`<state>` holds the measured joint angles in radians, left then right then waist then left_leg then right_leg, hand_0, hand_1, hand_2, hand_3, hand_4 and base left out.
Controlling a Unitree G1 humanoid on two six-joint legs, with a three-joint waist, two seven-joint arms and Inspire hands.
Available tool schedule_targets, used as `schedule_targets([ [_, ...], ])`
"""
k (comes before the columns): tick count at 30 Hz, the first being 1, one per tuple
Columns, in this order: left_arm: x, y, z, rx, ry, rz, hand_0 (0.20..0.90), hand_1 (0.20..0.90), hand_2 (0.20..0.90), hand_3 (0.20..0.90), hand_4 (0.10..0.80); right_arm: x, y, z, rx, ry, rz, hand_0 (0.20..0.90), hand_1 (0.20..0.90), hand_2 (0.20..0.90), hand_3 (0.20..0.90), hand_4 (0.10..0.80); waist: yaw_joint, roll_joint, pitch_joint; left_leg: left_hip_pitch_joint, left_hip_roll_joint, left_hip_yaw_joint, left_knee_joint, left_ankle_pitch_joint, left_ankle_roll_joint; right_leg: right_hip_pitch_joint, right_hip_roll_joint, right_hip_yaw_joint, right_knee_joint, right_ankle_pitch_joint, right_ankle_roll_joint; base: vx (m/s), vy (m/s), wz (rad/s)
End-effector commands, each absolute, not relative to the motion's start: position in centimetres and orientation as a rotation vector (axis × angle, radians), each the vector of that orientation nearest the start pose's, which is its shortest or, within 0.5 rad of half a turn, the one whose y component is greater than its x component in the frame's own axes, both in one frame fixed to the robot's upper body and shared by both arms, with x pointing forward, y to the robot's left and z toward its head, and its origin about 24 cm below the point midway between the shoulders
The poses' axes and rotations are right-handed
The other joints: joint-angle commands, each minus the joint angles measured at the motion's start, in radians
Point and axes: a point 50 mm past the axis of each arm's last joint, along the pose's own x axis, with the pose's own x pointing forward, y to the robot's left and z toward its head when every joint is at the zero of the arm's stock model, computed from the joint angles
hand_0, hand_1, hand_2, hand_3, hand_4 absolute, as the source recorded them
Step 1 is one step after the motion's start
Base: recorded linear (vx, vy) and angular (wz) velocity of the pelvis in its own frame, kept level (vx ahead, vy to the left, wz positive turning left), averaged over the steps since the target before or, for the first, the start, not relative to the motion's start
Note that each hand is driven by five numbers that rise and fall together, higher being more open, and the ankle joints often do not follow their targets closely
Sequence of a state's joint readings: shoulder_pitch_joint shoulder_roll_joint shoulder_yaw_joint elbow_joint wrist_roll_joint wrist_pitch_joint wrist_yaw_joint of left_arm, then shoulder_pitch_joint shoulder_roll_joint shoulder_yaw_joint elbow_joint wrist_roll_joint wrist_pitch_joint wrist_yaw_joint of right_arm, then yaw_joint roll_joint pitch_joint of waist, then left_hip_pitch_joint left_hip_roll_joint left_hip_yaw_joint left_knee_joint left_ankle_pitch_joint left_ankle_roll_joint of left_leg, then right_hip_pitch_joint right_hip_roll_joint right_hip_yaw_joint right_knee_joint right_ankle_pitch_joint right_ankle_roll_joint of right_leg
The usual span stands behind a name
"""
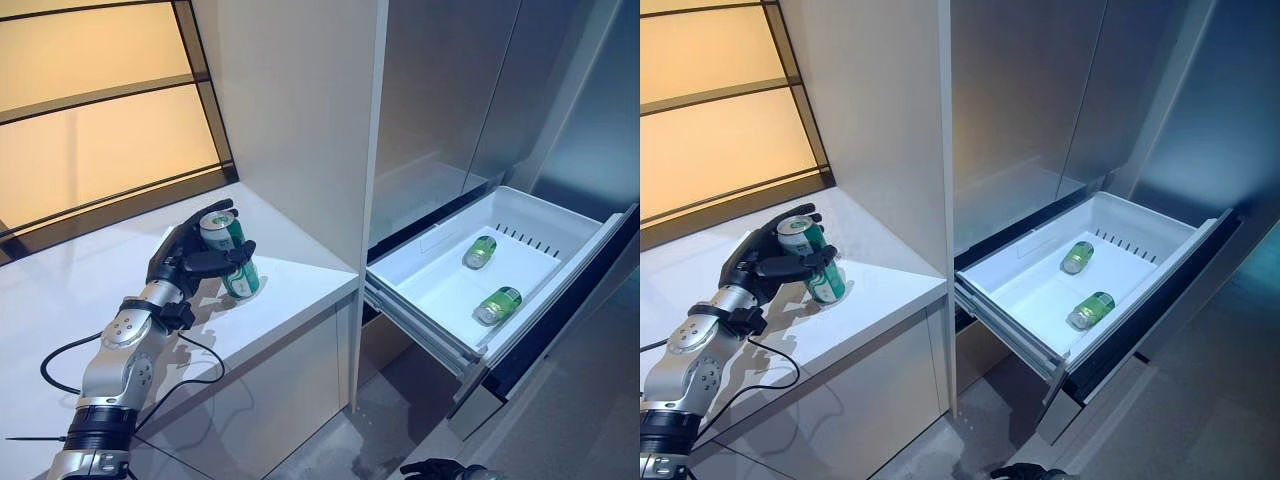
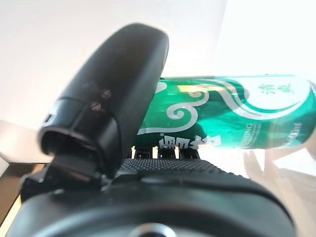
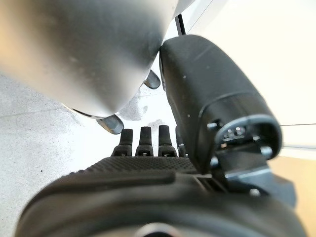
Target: Put drinks into fridge and close the fridge
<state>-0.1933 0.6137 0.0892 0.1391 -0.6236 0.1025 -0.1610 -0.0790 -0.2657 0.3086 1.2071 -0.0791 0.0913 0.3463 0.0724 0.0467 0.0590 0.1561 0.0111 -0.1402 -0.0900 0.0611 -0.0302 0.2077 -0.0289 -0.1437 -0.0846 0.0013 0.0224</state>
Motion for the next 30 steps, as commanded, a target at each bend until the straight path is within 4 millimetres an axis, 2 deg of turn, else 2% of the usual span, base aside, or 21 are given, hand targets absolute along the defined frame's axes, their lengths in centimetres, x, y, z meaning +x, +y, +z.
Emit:
schedule_targets([
  [1,30.4,27.3,18.0,0.021,-0.326,-0.071,0.300,0.300,0.300,0.200,0.100,8.1,-22.8,-16.3,-0.336,1.446,0.452,0.900,0.900,0.900,0.900,0.800,-0.022,-0.013,-0.009,0.035,-0.060,0.107,0.015,-0.086,0.044,-0.017,0.003,0.032,0.080,-0.062,0.013,0.021,0.009,-0.07],
  [9,30.5,27.3,18.3,0.042,-0.344,-0.060,0.300,0.300,0.300,0.200,0.100,8.4,-22.5,-16.3,-0.321,1.408,0.443,0.900,0.900,0.900,0.900,0.800,-0.029,-0.016,-0.008,0.040,-0.064,0.112,0.012,-0.092,0.050,-0.017,0.004,0.043,0.078,-0.059,0.016,0.017,0.001,-0.07],
  [11,30.5,27.3,18.5,0.042,-0.360,-0.062,0.300,0.300,0.300,0.200,0.100,9.1,-22.2,-16.1,-0.294,1.367,0.427,0.900,0.900,0.900,0.900,0.800,-0.031,-0.017,-0.008,0.041,-0.066,0.108,0.010,-0.092,0.051,-0.018,0.005,0.046,0.077,-0.057,0.016,0.007,-0.007,-0.06],
  [14,30.2,26.9,19.2,0.039,-0.414,-0.091,0.300,0.300,0.300,0.200,0.100,11.3,-21.3,-15.4,-0.219,1.240,0.403,0.900,0.900,0.900,0.900,0.800,-0.036,-0.019,-0.004,0.042,-0.066,0.109,0.010,-0.093,0.053,-0.019,0.006,0.051,0.078,-0.054,0.016,0.000,-0.011,-0.04],
  [16,29.9,26.5,20.1,0.039,-0.468,-0.123,0.300,0.300,0.300,0.200,0.100,13.4,-20.2,-14.5,-0.175,1.115,0.406,0.900,0.900,0.900,0.900,0.800,-0.044,-0.021,0.000,0.042,-0.065,0.114,0.010,-0.094,0.054,-0.022,0.007,0.056,0.079,-0.052,0.016,-0.012,-0.011,-0.09],
  [20,29.2,25.2,22.2,0.029,-0.590,-0.216,0.300,0.300,0.300,0.200,0.100,15.9,-18.1,-12.5,-0.065,0.928,0.422,0.900,0.900,0.900,0.900,0.800,-0.064,-0.025,0.005,0.041,-0.064,0.123,0.008,-0.094,0.058,-0.031,0.009,0.067,0.079,-0.048,0.017,-0.046,-0.013,-0.10],
  [21,28.9,24.4,23.1,0.033,-0.637,-0.257,0.300,0.300,0.300,0.200,0.100,16.7,-17.1,-11.5,-0.025,0.865,0.442,0.900,0.900,0.900,0.900,0.800,-0.077,-0.029,0.007,0.040,-0.064,0.128,0.007,-0.096,0.058,-0.034,0.010,0.073,0.077,-0.046,0.020,-0.059,-0.021,-0.06],
  [24,28.3,23.2,24.1,0.027,-0.703,-0.329,0.300,0.300,0.300,0.200,0.100,17.5,-15.6,-9.8,0.032,0.778,0.496,0.900,0.900,0.900,0.900,0.800,-0.097,-0.035,0.010,0.042,-0.063,0.137,0.005,-0.097,0.058,-0.038,0.011,0.082,0.073,-0.040,0.024,-0.057,-0.022,-0.16],
  [27,27.6,21.6,24.6,0.008,-0.753,-0.419,0.300,0.300,0.300,0.200,0.100,18.5,-14.5,-7.5,0.057,0.672,0.575,0.900,0.900,0.900,0.900,0.800,-0.123,-0.041,0.013,0.044,-0.063,0.153,0.003,-0.097,0.060,-0.043,0.014,0.101,0.065,-0.030,0.030,-0.066,-0.017,-0.24],
  [29,27.2,20.5,24.7,-0.010,-0.769,-0.488,0.300,0.300,0.300,0.200,0.100,19.7,-14.2,-5.0,0.048,0.566,0.631,0.900,0.900,0.900,0.900,0.800,-0.138,-0.044,0.016,0.044,-0.062,0.167,0.003,-0.096,0.061,-0.048,0.016,0.116,0.058,-0.020,0.034,-0.080,-0.009,-0.39],
  [30,27.0,20.0,24.5,-0.020,-0.772,-0.523,0.300,0.300,0.300,0.200,0.100,20.6,-14.2,-3.1,0.047,0.507,0.660,0.900,0.900,0.900,0.900,0.800,-0.145,-0.046,0.017,0.044,-0.061,0.176,0.003,-0.095,0.062,-0.052,0.017,0.126,0.056,-0.015,0.035,-0.059,0.000,-0.28],
])
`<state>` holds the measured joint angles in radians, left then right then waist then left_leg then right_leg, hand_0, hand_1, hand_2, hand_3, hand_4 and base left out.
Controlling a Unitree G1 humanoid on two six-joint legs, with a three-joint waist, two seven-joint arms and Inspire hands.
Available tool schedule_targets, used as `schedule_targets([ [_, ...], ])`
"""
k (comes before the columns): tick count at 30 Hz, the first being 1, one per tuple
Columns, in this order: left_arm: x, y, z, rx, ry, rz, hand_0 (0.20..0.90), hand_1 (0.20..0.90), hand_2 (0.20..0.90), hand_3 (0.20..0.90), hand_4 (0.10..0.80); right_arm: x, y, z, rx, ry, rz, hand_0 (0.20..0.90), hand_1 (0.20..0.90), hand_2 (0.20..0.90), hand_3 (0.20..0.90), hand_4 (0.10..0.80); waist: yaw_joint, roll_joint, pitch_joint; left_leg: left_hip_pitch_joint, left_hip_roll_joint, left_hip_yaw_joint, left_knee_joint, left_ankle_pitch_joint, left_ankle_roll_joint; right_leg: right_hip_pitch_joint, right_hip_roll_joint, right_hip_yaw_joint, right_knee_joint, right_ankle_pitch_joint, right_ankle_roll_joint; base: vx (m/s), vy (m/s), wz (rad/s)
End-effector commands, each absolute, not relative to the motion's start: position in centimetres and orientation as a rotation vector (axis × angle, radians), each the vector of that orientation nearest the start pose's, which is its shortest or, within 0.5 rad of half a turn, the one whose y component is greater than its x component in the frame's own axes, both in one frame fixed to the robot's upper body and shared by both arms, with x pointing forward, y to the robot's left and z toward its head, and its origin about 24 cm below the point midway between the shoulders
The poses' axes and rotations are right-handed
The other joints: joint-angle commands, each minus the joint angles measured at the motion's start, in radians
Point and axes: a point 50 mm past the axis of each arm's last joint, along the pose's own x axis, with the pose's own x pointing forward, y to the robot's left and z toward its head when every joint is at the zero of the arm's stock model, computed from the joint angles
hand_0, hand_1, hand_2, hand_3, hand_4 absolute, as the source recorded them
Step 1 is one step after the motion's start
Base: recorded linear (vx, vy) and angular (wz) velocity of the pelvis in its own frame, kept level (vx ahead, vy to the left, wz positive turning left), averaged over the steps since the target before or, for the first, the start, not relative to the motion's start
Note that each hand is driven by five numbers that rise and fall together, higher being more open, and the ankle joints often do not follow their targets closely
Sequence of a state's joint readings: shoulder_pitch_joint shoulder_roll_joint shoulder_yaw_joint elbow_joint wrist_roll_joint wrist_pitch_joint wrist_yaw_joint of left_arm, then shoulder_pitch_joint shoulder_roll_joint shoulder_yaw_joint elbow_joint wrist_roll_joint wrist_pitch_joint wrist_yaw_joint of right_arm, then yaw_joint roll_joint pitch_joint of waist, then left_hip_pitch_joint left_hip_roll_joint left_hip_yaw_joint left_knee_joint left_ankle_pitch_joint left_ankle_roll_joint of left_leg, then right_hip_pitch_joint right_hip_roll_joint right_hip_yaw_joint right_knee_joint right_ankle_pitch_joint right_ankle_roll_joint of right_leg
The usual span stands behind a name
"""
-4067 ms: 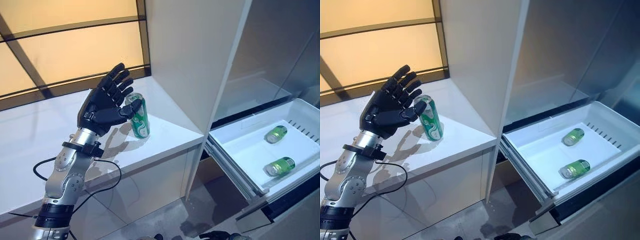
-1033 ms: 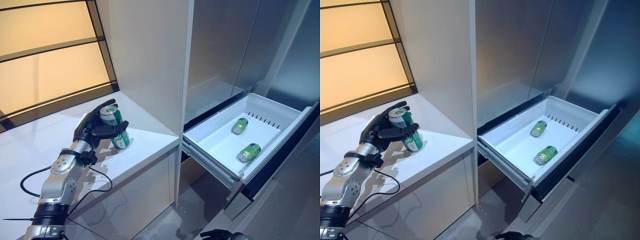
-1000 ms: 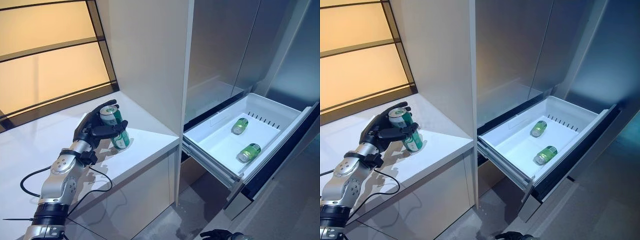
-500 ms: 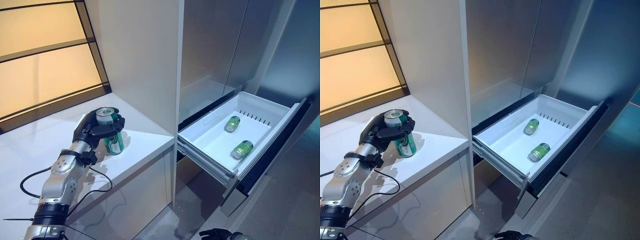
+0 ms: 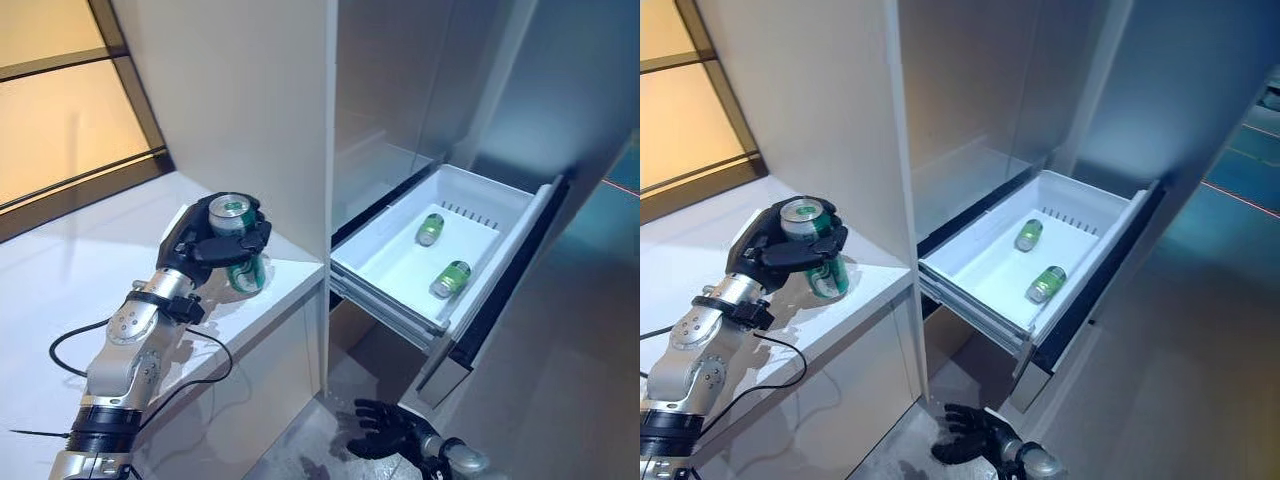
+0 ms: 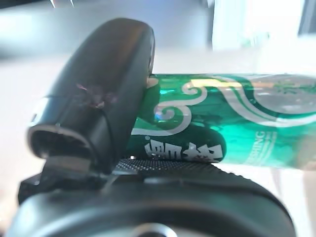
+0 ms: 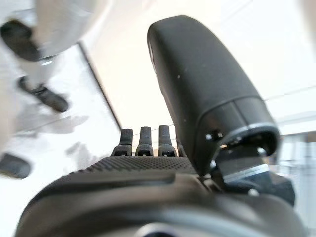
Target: Put drinks into fridge and close the fridge
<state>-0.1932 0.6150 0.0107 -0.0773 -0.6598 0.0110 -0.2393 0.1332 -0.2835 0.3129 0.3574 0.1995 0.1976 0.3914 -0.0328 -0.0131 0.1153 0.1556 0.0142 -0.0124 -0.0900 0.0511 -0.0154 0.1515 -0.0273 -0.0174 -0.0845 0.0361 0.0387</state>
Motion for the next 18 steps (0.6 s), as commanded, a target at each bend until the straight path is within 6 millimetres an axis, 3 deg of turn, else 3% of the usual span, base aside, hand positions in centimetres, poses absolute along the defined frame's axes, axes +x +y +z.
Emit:
schedule_targets([
  [1,26.9,19.8,24.4,-0.025,-0.773,-0.540,0.300,0.300,0.300,0.200,0.100,20.9,-14.3,-2.5,0.039,0.474,0.670,0.900,0.900,0.900,0.900,0.800,-0.042,0.013,-0.039,0.044,-0.064,0.052,0.003,-0.084,0.048,0.003,0.016,0.003,0.056,-0.048,0.019,-0.064,0.002,-0.24],
  [7,26.4,18.2,24.0,-0.075,-0.774,-0.699,0.300,0.300,0.300,0.200,0.100,24.2,-15.1,6.6,0.042,0.132,0.733,0.900,0.900,0.900,0.900,0.800,-0.064,0.008,-0.031,0.042,-0.061,0.087,0.003,-0.084,0.053,-0.015,0.021,0.036,0.053,-0.030,0.024,-0.050,0.001,-0.30],
  [8,26.4,18.2,24.0,-0.076,-0.775,-0.700,0.300,0.300,0.300,0.200,0.100,24.1,-15.1,6.6,0.042,0.132,0.732,0.900,0.900,0.900,0.900,0.800,-0.063,0.008,-0.030,0.042,-0.061,0.088,0.003,-0.085,0.053,-0.015,0.021,0.037,0.053,-0.030,0.024,-0.036,0.003,-0.24],
  [10,26.4,17.4,24.1,-0.092,-0.775,-0.767,0.300,0.300,0.300,0.200,0.100,25.0,-14.9,9.8,0.077,0.017,0.755,0.900,0.900,0.900,0.900,0.800,-0.069,0.009,-0.031,0.041,-0.061,0.100,0.003,-0.087,0.057,-0.023,0.023,0.050,0.054,-0.026,0.025,-0.049,0.003,-0.30],
  [18,26.2,14.2,24.5,-0.124,-0.740,-0.940,0.300,0.300,0.300,0.200,0.100,25.6,-12.8,13.7,0.142,-0.106,0.836,0.900,0.900,0.900,0.900,0.800,-0.073,0.003,-0.042,0.036,-0.059,0.111,0.003,-0.092,0.060,-0.028,0.023,0.060,0.045,-0.018,0.026,-0.016,-0.007,-0.12],
])
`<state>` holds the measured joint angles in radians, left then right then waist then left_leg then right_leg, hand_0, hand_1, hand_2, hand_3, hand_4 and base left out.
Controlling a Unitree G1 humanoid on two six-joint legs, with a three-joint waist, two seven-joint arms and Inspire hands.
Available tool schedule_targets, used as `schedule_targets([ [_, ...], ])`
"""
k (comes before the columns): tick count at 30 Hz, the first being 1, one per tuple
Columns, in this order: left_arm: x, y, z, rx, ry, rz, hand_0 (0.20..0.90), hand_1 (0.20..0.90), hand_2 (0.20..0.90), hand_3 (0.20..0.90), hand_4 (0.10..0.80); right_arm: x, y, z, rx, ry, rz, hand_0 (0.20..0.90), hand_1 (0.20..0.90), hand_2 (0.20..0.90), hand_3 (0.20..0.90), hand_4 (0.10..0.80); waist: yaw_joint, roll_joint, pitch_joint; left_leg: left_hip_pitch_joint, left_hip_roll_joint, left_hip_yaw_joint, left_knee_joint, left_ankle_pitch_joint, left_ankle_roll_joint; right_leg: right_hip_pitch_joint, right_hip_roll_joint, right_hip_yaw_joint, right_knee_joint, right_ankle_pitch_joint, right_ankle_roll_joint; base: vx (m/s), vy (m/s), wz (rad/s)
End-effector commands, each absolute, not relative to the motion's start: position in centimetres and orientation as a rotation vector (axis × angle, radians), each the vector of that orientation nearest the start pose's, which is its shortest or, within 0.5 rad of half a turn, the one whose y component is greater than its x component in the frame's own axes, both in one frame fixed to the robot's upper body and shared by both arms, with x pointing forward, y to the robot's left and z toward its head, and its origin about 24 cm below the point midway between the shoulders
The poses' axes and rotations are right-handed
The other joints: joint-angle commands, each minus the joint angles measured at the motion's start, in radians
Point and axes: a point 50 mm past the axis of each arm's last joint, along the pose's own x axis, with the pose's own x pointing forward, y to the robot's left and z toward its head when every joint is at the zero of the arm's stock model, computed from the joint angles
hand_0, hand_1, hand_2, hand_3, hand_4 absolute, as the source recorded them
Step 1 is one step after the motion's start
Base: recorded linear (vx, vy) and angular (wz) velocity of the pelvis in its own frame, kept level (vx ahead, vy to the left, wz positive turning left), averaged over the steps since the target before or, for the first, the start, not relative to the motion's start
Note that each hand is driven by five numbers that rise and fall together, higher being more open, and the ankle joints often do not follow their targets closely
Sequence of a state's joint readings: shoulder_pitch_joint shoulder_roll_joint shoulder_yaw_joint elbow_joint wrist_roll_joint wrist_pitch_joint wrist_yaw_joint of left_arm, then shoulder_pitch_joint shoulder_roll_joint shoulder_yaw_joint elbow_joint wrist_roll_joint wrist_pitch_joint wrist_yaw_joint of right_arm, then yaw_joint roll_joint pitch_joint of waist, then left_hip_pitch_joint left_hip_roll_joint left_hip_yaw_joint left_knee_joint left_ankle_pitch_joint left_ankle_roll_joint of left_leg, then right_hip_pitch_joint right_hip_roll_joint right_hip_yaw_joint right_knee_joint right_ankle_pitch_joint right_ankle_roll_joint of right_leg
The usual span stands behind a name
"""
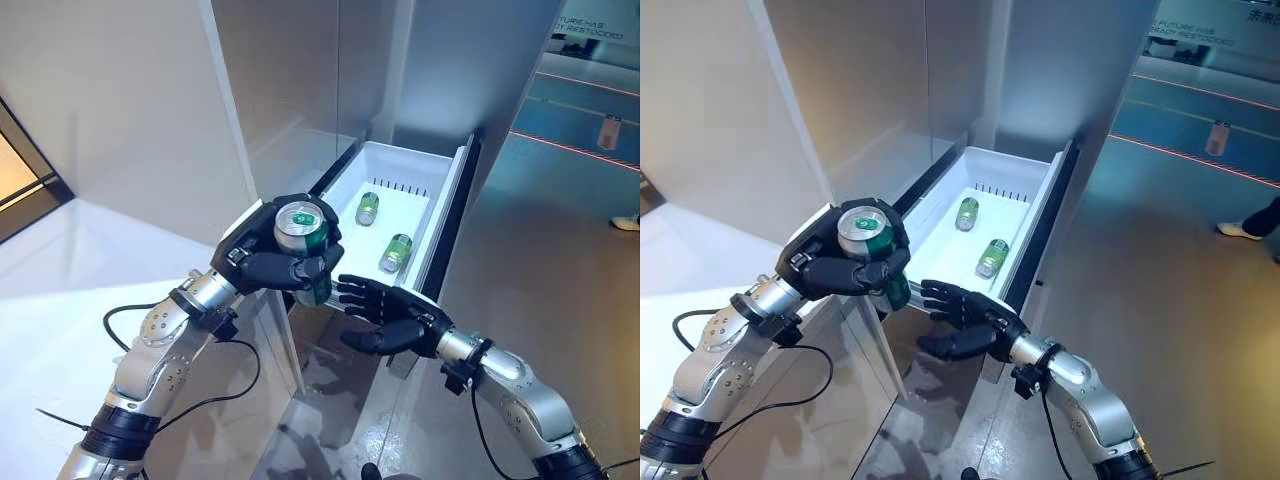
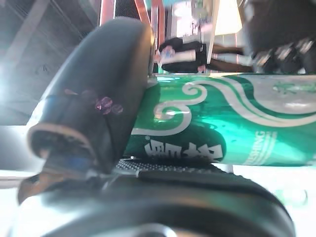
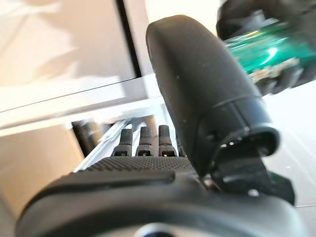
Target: Put drinks into fridge and close the fridge
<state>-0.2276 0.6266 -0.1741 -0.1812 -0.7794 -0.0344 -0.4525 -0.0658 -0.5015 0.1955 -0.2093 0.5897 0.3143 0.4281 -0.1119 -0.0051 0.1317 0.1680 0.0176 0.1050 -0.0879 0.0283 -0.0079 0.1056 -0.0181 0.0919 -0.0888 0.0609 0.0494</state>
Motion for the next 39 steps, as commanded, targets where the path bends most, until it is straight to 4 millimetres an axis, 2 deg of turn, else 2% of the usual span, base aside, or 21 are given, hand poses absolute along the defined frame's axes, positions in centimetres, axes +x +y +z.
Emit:
schedule_targets([
  [1,26.2,13.7,24.5,-0.129,-0.733,-0.959,0.300,0.300,0.300,0.200,0.100,25.7,-12.5,14.0,0.140,-0.117,0.851,0.900,0.900,0.900,0.900,0.800,0.007,-0.007,-0.060,0.023,-0.061,-0.005,0.001,-0.069,0.052,0.019,0.014,-0.051,0.047,-0.042,0.015,-0.020,-0.033,0.00],
  [8,26.4,11.1,24.4,-0.184,-0.680,-1.057,0.300,0.300,0.300,0.200,0.100,25.9,-10.3,15.4,0.103,-0.145,0.945,0.900,0.900,0.900,0.900,0.800,0.013,-0.016,-0.067,0.022,-0.063,-0.014,0.001,-0.068,0.052,0.024,0.017,-0.053,0.038,-0.038,0.011,0.000,0.000,0.00],
  [14,26.3,9.5,23.9,-0.231,-0.636,-1.124,0.300,0.300,0.300,0.200,0.100,25.5,-8.2,15.6,0.116,-0.123,1.051,0.900,0.900,0.900,0.900,0.800,0.020,-0.021,-0.070,0.023,-0.064,-0.016,0.002,-0.066,0.051,0.029,0.017,-0.057,0.031,-0.035,0.008,0.000,0.000,0.00],
  [20,25.9,8.3,23.2,-0.340,-0.585,-1.183,0.300,0.300,0.300,0.200,0.100,24.5,-6.0,15.8,0.268,-0.110,1.166,0.900,0.900,0.900,0.900,0.800,0.030,-0.022,-0.071,0.023,-0.063,-0.016,0.002,-0.066,0.049,0.034,0.015,-0.065,0.024,-0.034,0.006,0.000,0.000,0.00],
  [26,25.7,7.3,21.7,-0.388,-0.536,-1.200,0.300,0.300,0.300,0.200,0.100,24.1,-4.8,16.5,0.392,-0.154,1.149,0.900,0.900,0.900,0.900,0.800,0.036,-0.021,-0.073,0.023,-0.062,-0.015,0.004,-0.064,0.049,0.035,0.014,-0.072,0.020,-0.032,0.005,0.000,0.000,0.00],
  [28,25.7,7.1,21.4,-0.397,-0.526,-1.204,0.300,0.300,0.300,0.200,0.100,24.2,-4.6,16.7,0.435,-0.156,1.136,0.427,0.427,0.427,0.348,0.248,0.038,-0.020,-0.074,0.021,-0.062,-0.014,0.006,-0.064,0.049,0.035,0.013,-0.075,0.018,-0.031,0.005,0.000,0.000,0.00],
  [29,25.6,7.0,21.3,-0.395,-0.521,-1.198,0.300,0.300,0.300,0.200,0.100,24.2,-4.6,16.7,0.471,-0.157,1.123,0.300,0.300,0.300,0.200,0.100,0.039,-0.019,-0.075,0.022,-0.062,-0.013,0.005,-0.063,0.048,0.035,0.013,-0.077,0.018,-0.031,0.005,0.000,0.000,0.00],
  [39,25.9,8.1,20.0,-0.363,-0.489,-1.110,0.300,0.300,0.300,0.200,0.100,24.6,-5.3,16.6,0.542,-0.154,1.016,0.300,0.300,0.300,0.200,0.100,0.048,-0.016,-0.082,0.020,-0.058,-0.003,0.006,-0.062,0.046,0.032,0.009,-0.094,0.014,-0.029,0.007,0.000,0.000,0.00],
])
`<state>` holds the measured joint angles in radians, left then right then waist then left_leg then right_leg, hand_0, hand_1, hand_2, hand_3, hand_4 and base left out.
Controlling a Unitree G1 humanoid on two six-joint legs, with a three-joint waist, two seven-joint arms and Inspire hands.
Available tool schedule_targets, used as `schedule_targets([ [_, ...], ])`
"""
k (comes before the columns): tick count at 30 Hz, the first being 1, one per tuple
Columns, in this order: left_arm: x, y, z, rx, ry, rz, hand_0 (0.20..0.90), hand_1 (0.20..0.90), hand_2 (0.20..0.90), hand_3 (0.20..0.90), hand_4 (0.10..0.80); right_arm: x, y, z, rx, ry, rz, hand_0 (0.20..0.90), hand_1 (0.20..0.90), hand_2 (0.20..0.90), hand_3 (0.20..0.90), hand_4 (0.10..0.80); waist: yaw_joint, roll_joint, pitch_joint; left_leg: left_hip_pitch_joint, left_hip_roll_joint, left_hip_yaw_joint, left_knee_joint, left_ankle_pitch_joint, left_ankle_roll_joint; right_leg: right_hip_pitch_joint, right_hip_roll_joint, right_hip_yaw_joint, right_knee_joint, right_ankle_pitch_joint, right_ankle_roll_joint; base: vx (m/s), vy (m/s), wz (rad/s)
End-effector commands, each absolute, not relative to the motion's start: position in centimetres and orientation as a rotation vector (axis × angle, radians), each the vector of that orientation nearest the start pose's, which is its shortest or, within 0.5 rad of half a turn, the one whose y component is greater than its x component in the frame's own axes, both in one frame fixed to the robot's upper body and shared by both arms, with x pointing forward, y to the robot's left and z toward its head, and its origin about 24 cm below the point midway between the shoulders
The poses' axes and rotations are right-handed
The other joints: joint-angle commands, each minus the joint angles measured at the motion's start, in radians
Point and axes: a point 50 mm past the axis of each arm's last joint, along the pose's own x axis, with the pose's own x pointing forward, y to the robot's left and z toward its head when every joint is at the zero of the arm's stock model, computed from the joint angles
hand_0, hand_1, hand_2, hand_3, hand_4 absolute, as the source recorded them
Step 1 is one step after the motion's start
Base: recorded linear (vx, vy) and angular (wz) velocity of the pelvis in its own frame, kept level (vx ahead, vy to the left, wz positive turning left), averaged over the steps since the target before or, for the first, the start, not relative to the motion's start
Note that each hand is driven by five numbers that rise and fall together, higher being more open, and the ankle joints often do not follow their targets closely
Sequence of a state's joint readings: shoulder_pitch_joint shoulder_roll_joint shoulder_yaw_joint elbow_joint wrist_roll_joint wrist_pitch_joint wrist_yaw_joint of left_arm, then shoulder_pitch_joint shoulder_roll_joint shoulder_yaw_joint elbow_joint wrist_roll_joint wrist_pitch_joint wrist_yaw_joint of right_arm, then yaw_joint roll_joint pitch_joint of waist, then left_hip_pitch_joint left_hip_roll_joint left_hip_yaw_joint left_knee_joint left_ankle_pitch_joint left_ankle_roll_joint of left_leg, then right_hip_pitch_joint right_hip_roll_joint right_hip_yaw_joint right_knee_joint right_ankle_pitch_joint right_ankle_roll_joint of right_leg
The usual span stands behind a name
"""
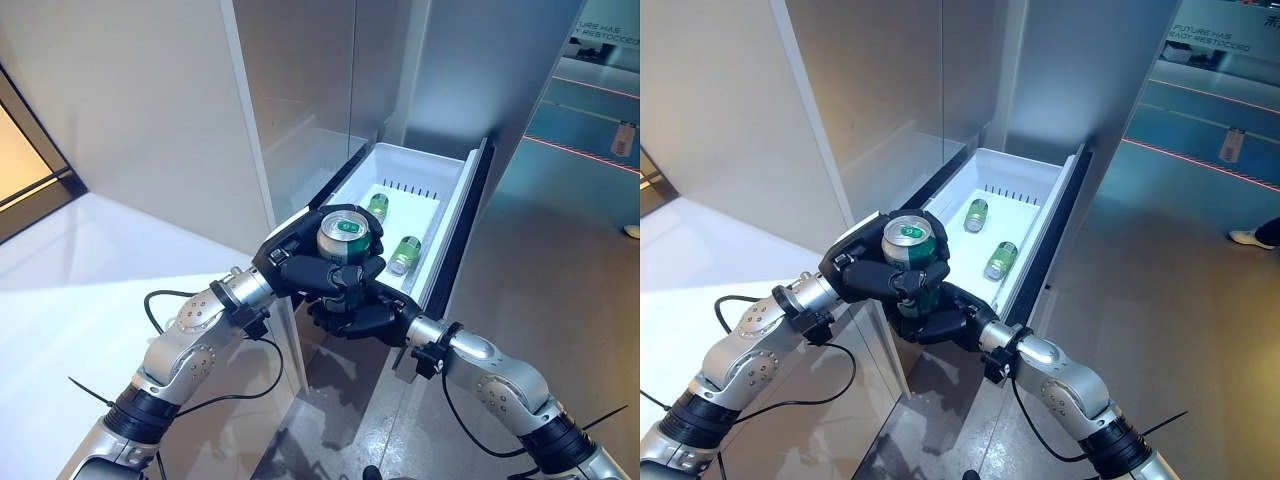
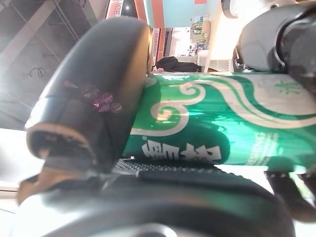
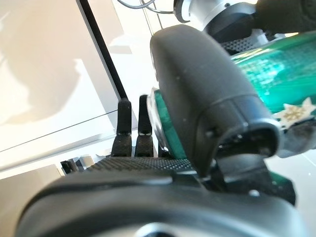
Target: Put drinks into fridge and close the fridge
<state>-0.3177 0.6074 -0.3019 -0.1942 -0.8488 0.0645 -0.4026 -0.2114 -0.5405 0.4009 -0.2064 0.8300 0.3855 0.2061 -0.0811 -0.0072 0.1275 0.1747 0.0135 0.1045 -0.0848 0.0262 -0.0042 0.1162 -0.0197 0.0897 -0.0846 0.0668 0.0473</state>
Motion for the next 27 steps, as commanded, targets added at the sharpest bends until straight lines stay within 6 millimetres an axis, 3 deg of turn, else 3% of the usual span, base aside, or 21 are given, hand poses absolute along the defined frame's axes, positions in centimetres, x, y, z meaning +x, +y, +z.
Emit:
schedule_targets([
  [1,26.0,8.3,19.9,-0.364,-0.484,-1.100,0.300,0.300,0.300,0.200,0.100,24.7,-5.5,16.6,0.542,-0.156,1.005,0.300,0.300,0.300,0.200,0.100,0.018,-0.013,-0.078,0.013,-0.054,-0.002,0.003,-0.059,0.042,0.021,0.011,-0.093,0.010,-0.034,0.009,0.000,0.000,0.00],
  [12,26.1,9.1,18.9,-0.276,-0.469,-1.053,0.300,0.300,0.300,0.200,0.100,26.0,-7.2,16.0,0.403,-0.131,0.882,0.300,0.300,0.300,0.200,0.100,0.019,-0.013,-0.074,0.016,-0.054,-0.002,0.003,-0.059,0.041,0.023,0.008,-0.100,0.011,-0.032,0.009,0.000,0.000,0.00],
  [13,26.2,9.2,18.9,-0.268,-0.468,-1.043,0.900,0.900,0.900,0.900,0.800,26.1,-7.5,16.0,0.381,-0.130,0.874,0.300,0.300,0.300,0.200,0.100,0.019,-0.013,-0.074,0.016,-0.054,-0.003,0.003,-0.058,0.041,0.024,0.008,-0.101,0.011,-0.032,0.010,0.000,0.000,0.00],
  [20,26.5,10.6,19.9,-0.296,-0.535,-0.960,0.900,0.900,0.900,0.900,0.800,27.2,-9.3,16.8,0.249,-0.164,0.795,0.300,0.300,0.300,0.200,0.100,0.021,-0.020,-0.075,0.021,-0.054,-0.009,0.002,-0.060,0.040,0.030,0.009,-0.102,0.014,-0.034,0.009,0.000,0.000,0.00],
  [27,26.1,12.4,22.2,-0.265,-0.743,-0.781,0.900,0.900,0.900,0.900,0.800,28.6,-11.4,17.9,0.115,-0.198,0.674,0.300,0.300,0.300,0.200,0.100,0.029,-0.035,-0.076,0.012,-0.054,-0.021,0.004,-0.051,0.038,0.023,0.011,-0.105,0.020,-0.031,0.002,0.000,0.000,0.00],
])
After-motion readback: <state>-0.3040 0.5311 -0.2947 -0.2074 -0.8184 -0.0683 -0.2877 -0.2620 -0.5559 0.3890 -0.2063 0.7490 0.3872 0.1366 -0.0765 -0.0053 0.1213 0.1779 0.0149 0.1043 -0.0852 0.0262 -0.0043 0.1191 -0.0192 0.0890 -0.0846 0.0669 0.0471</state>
